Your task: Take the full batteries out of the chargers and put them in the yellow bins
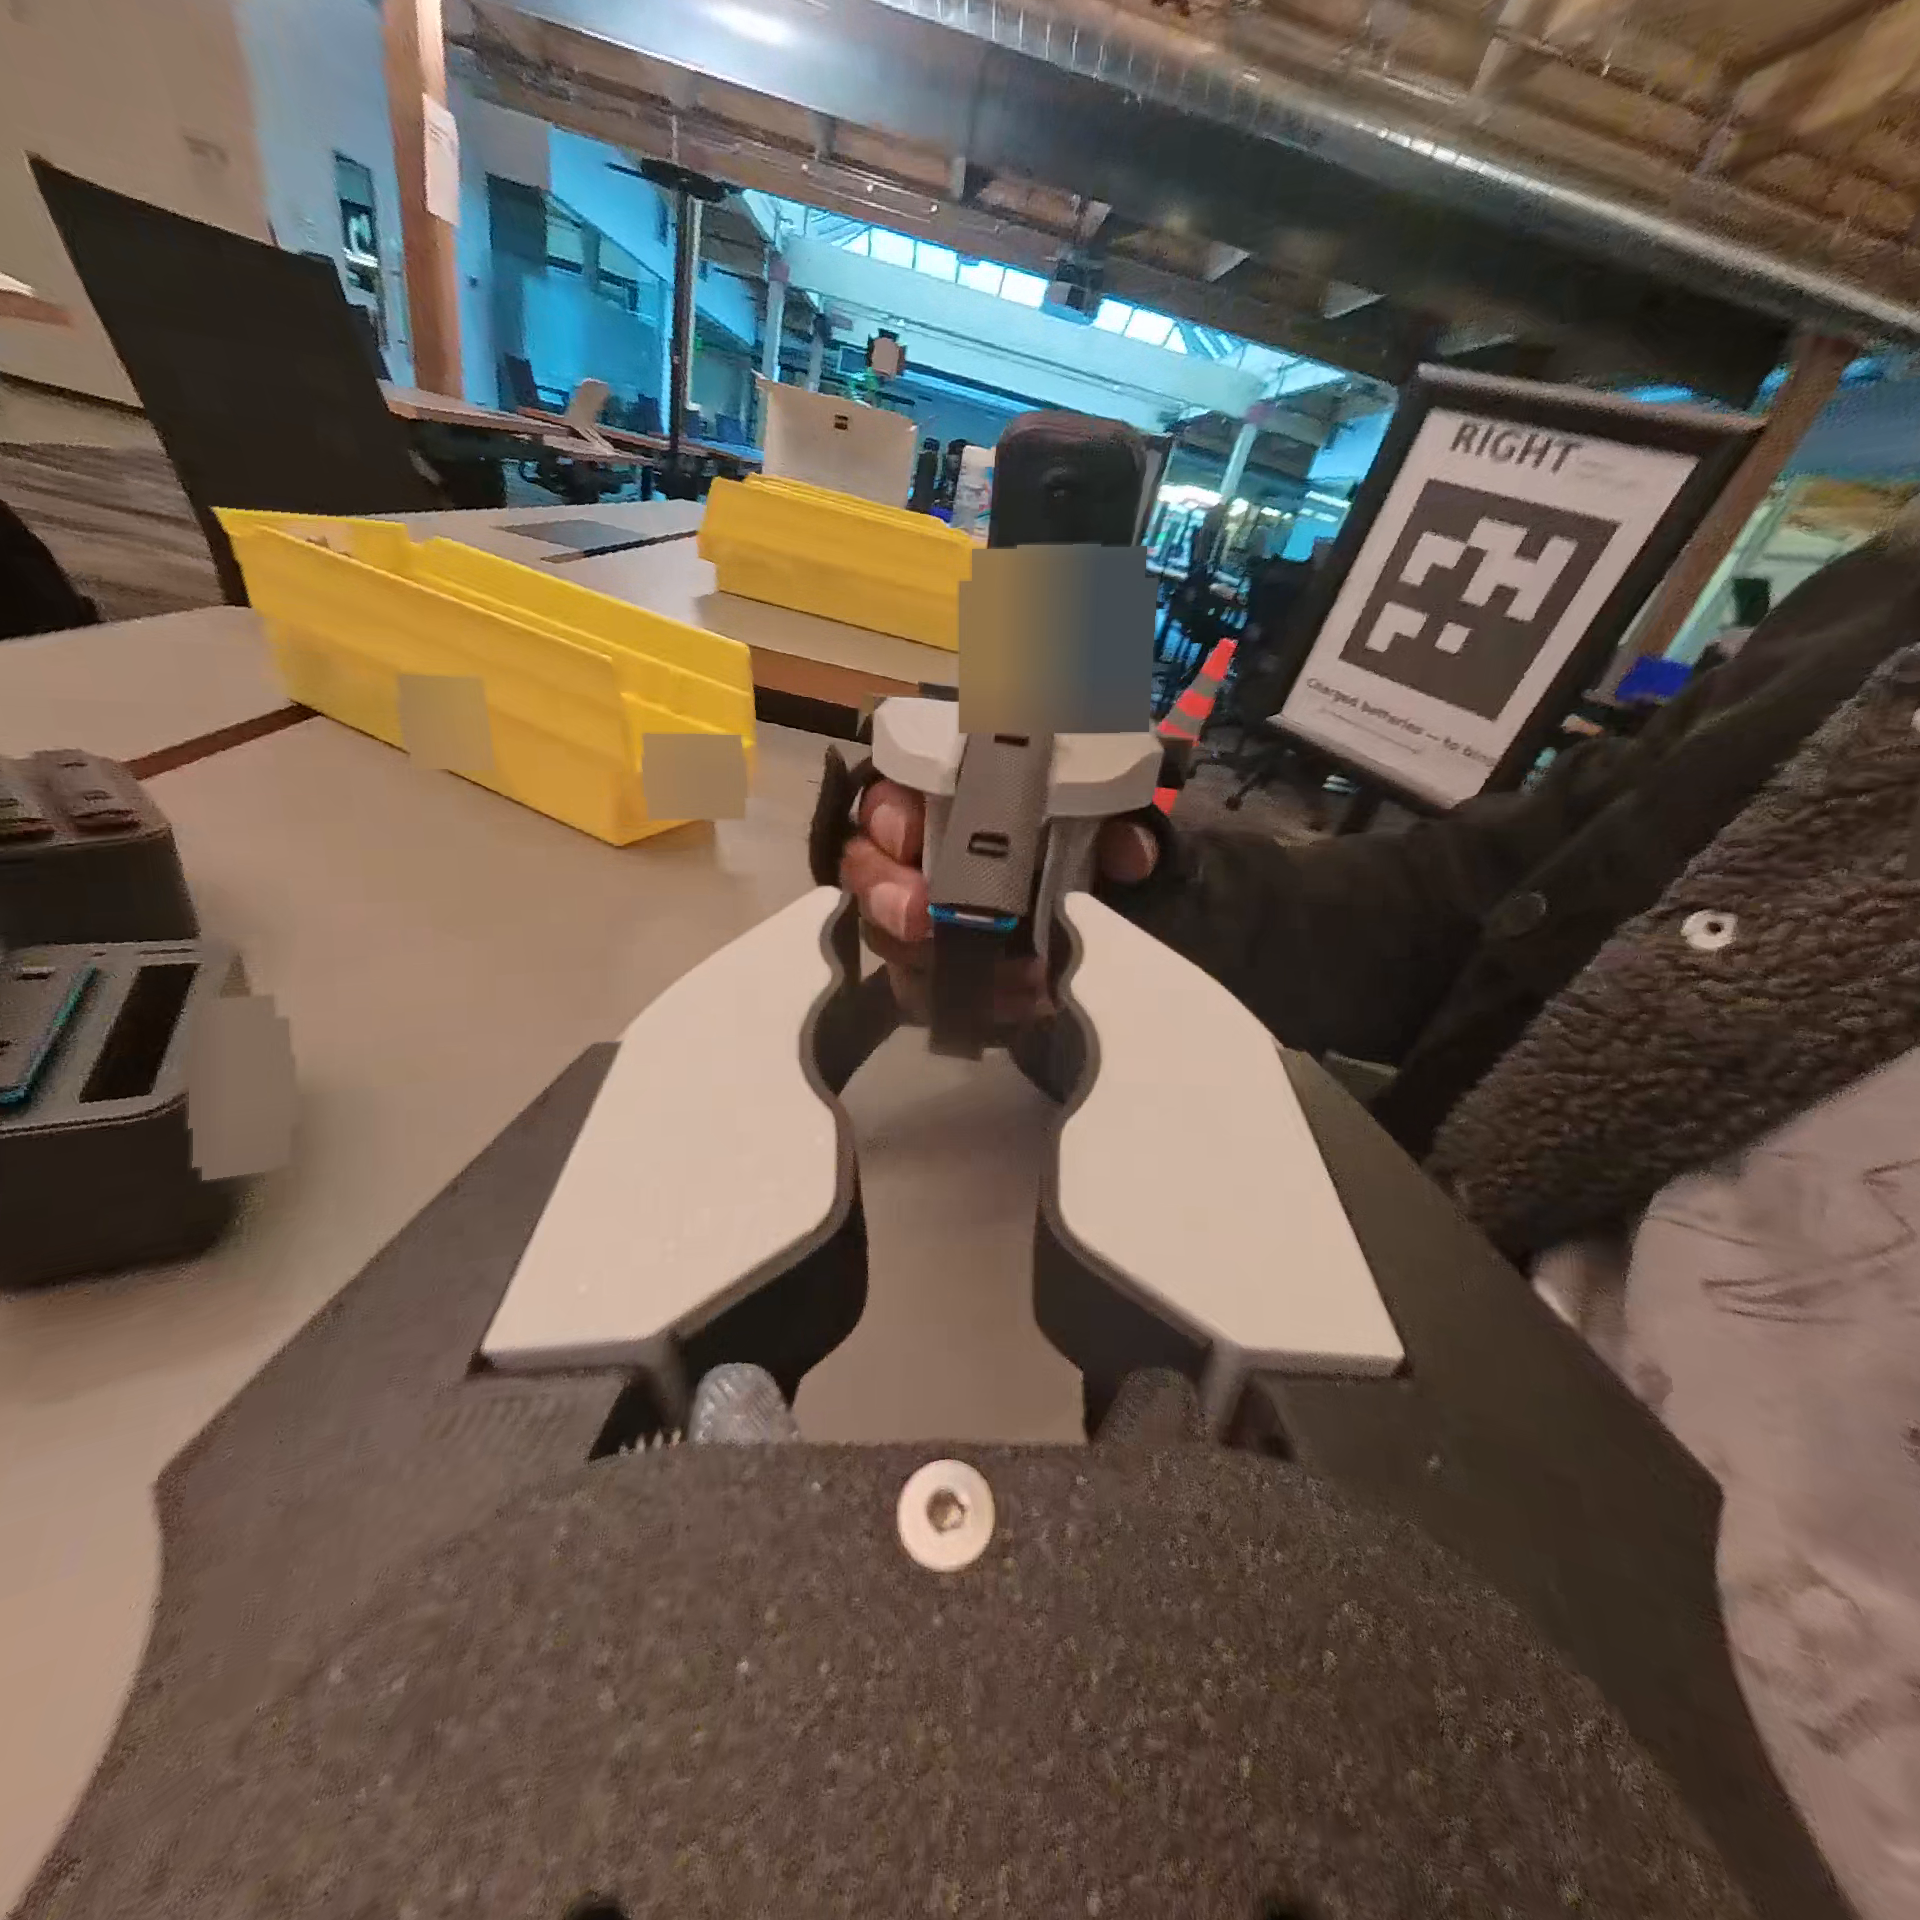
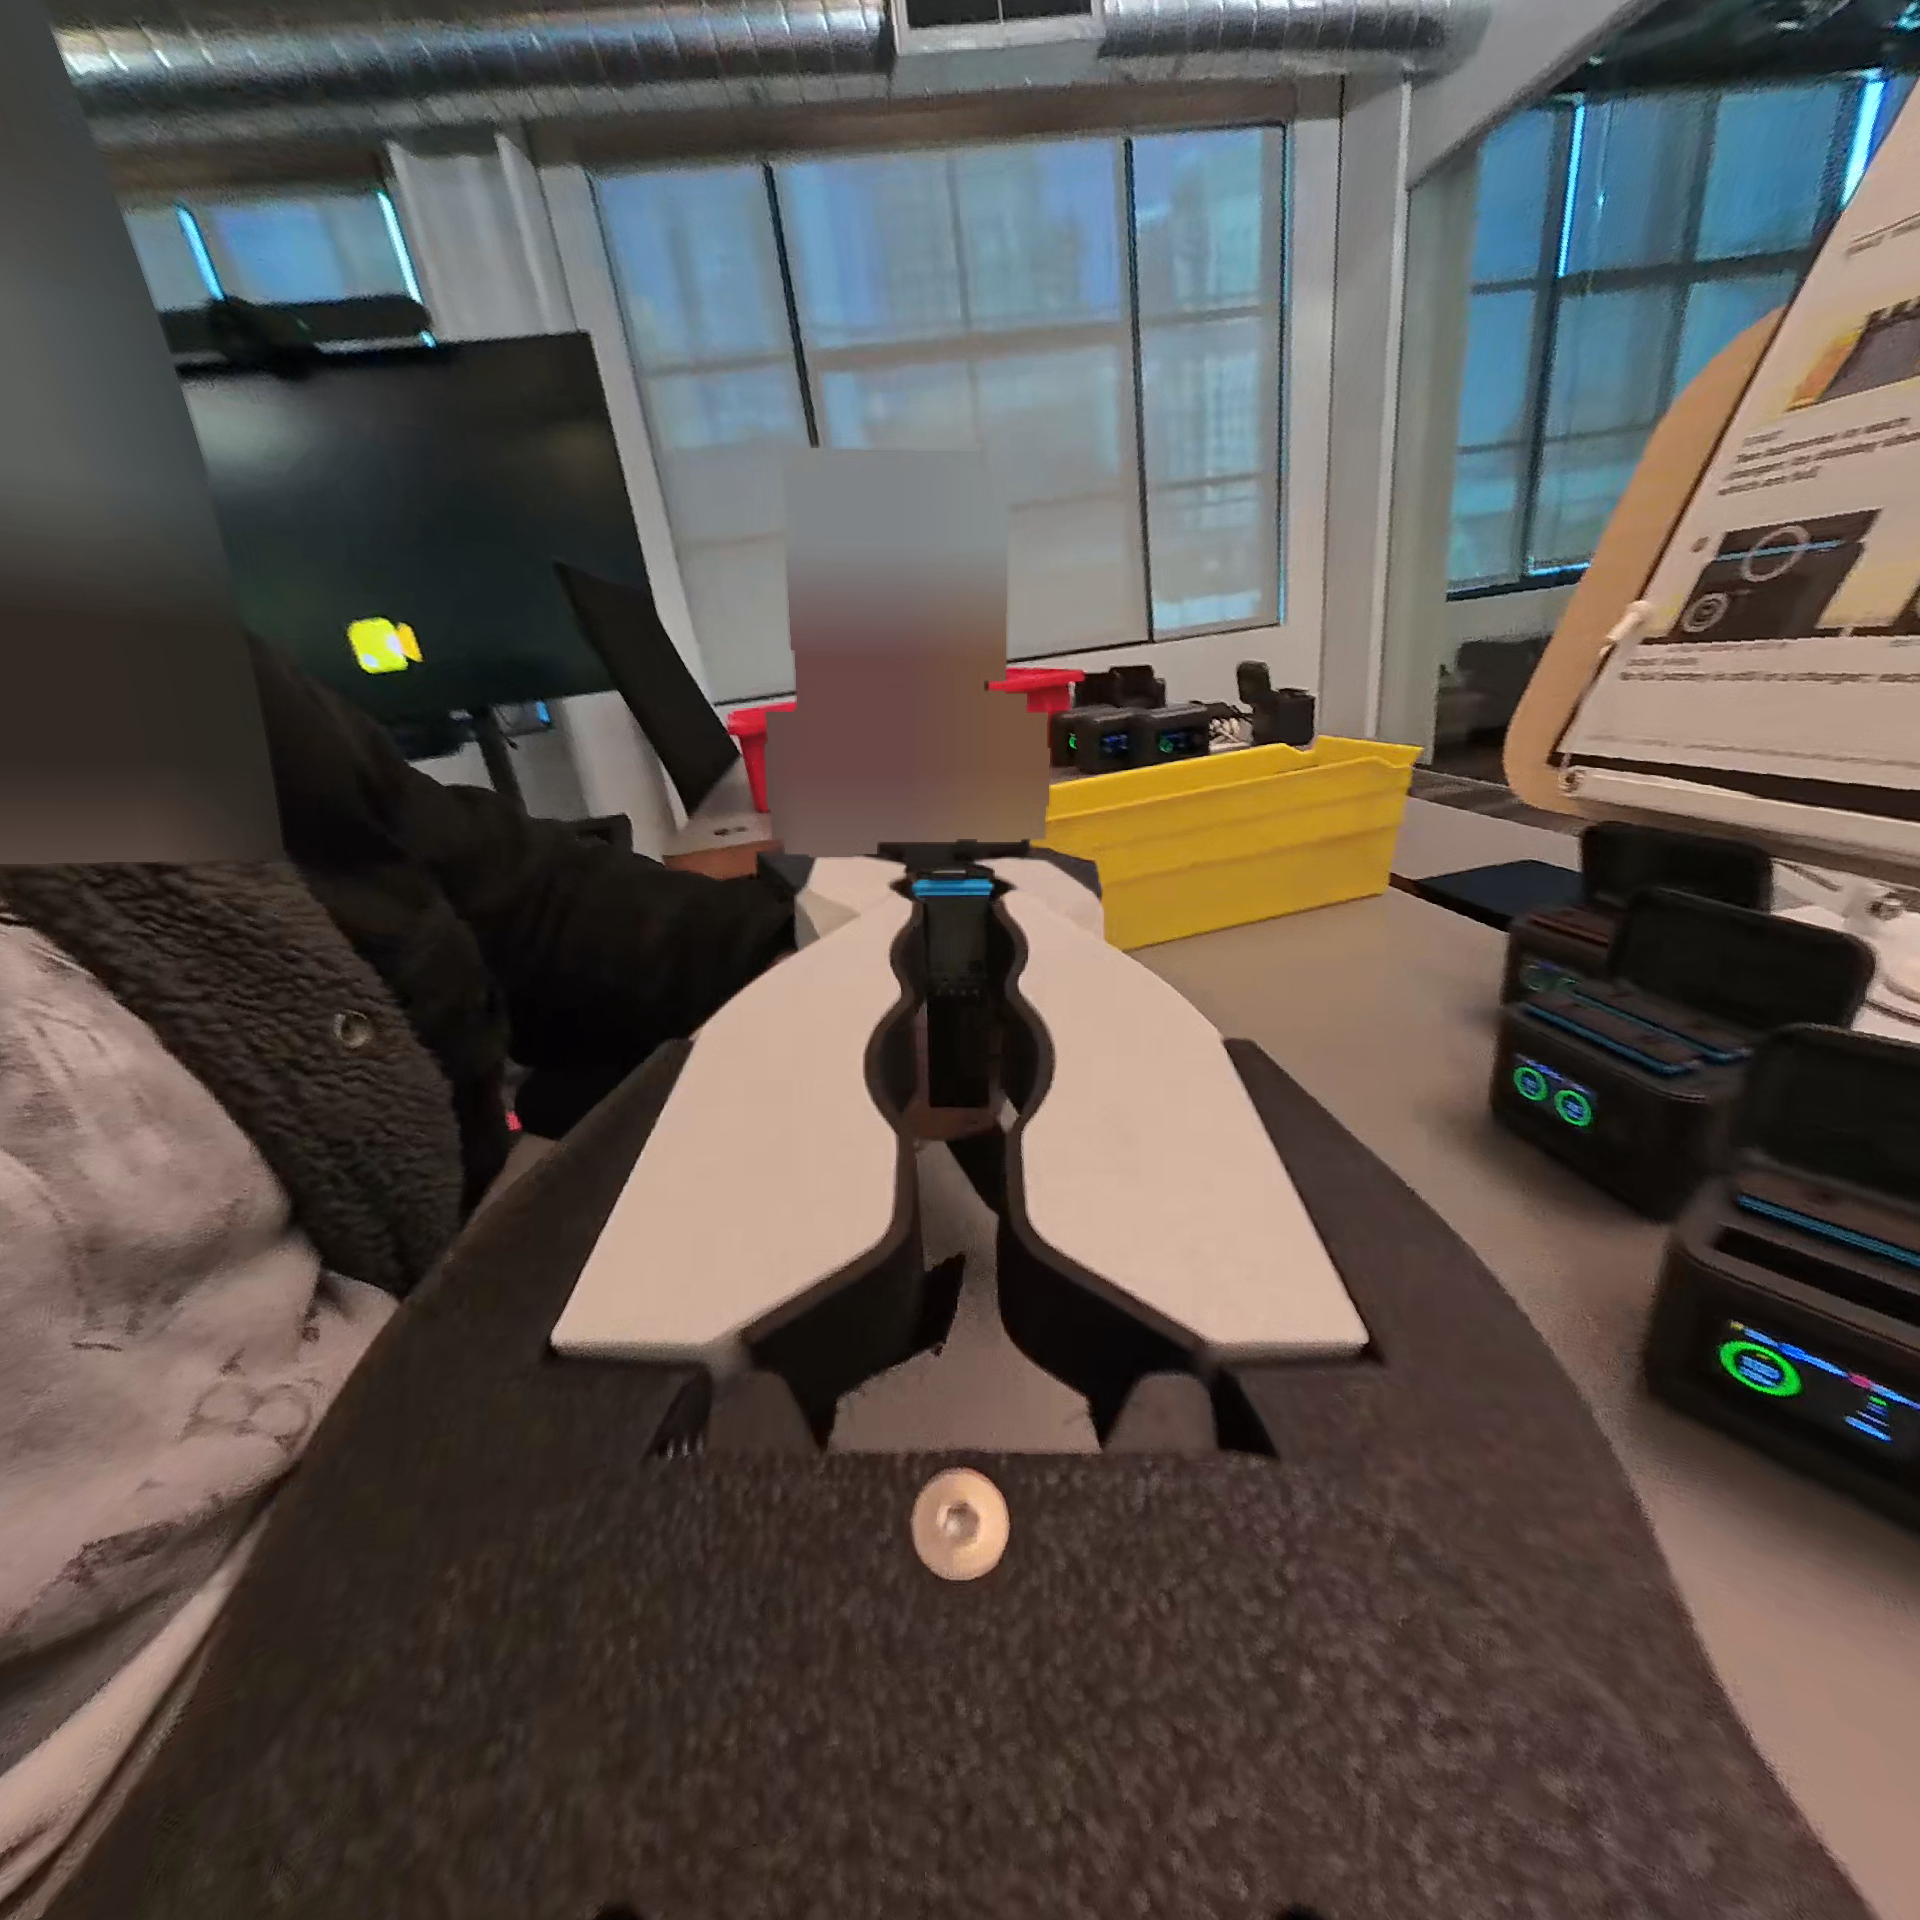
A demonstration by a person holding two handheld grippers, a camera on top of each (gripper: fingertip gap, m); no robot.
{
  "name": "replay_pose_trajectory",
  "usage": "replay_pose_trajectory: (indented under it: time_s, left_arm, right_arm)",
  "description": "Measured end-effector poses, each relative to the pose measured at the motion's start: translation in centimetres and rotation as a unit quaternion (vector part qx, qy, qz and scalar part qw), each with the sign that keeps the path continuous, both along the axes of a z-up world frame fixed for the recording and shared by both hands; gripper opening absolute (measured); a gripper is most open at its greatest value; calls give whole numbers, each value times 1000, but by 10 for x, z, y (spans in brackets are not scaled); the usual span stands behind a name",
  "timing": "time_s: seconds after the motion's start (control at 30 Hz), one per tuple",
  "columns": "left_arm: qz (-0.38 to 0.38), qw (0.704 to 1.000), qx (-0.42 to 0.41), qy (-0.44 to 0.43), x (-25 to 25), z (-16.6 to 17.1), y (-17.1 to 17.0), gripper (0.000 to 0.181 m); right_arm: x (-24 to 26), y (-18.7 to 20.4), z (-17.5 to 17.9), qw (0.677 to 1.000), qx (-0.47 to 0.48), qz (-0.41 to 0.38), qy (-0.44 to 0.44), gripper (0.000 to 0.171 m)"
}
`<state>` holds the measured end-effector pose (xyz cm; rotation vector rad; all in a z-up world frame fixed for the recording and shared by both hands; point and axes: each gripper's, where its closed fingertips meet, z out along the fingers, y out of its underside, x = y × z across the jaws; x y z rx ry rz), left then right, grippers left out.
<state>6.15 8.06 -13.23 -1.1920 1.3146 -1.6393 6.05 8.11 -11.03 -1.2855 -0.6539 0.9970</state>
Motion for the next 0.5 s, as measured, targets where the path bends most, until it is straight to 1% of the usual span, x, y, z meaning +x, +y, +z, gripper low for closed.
replay_pose_trajectory:
  time_s: [0.07, 0.13, 0.3, 0.37, 0.4, 0.43, 0.5]
  left_arm:
    - [3, 1000, 29, 0, 1, -4, -4, 24]
    - [-1, 999, 36, -8, -1, -2, -8, 12]
    - [0, 999, 35, 13, -1, -3, -6, 11]
    - [9, 999, 37, 27, 0, -6, -3, 11]
    - [18, 998, 38, 35, 1, -8, 0, 11]
    - [29, 997, 41, 52, 2, -12, 4, 11]
    - [53, 993, 55, 95, 5, -24, 12, 11]
  right_arm:
    - [-1, -2, 3, 1000, -3, 8, 19, 10]
    - [0, -2, 5, 999, -6, 12, 33, 10]
    - [2, 1, 3, 998, -35, 23, 40, 11]
    - [6, 5, -1, 999, -45, 16, 14, 15]
    - [10, 7, -2, 999, -44, 6, -7, 25]
    - [15, 10, -4, 998, -43, -5, -36, 31]
    - [27, 16, -13, 991, -37, -38, -125, 35]
